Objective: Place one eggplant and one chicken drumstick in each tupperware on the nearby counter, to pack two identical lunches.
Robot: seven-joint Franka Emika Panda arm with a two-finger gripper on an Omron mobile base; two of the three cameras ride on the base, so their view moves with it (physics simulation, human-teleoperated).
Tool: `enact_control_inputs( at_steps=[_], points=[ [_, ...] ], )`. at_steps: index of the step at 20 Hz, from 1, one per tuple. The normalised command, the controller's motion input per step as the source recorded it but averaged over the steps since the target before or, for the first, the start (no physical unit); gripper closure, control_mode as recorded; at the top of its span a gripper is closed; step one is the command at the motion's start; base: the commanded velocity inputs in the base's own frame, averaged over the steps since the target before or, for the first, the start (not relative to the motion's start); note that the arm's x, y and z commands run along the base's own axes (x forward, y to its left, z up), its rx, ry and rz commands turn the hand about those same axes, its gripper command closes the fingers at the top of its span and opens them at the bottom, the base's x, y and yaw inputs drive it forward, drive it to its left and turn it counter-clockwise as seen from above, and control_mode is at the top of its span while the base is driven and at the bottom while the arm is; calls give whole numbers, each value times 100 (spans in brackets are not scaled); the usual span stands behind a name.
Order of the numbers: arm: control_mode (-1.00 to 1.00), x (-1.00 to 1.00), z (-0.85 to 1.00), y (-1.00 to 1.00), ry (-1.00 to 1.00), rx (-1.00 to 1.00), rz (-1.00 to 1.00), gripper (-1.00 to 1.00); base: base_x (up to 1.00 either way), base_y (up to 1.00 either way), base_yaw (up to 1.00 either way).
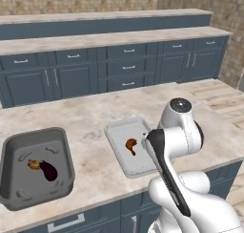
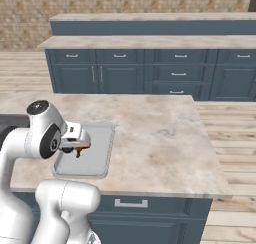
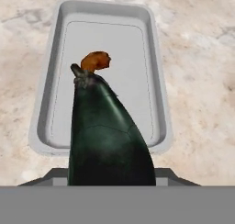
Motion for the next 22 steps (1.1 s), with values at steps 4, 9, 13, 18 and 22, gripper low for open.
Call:
enact_control_inputs(
  at_steps=[4, 9, 13, 18, 22],
  points=[
    [-100, 34, -40, -7, 0, 0, -9, 100, 0, 0, 0],
    [-100, 33, -25, -1, 4, 0, -5, 100, 0, 0, 0],
    [-100, 22, -23, 0, 9, 0, 0, 100, 0, 0, 0],
    [-100, 17, -21, 0, 12, 0, 0, 100, 0, 0, 0],
    [-100, 18, -9, 2, 8, 0, 0, 100, 0, 0, 0]
  ],
)
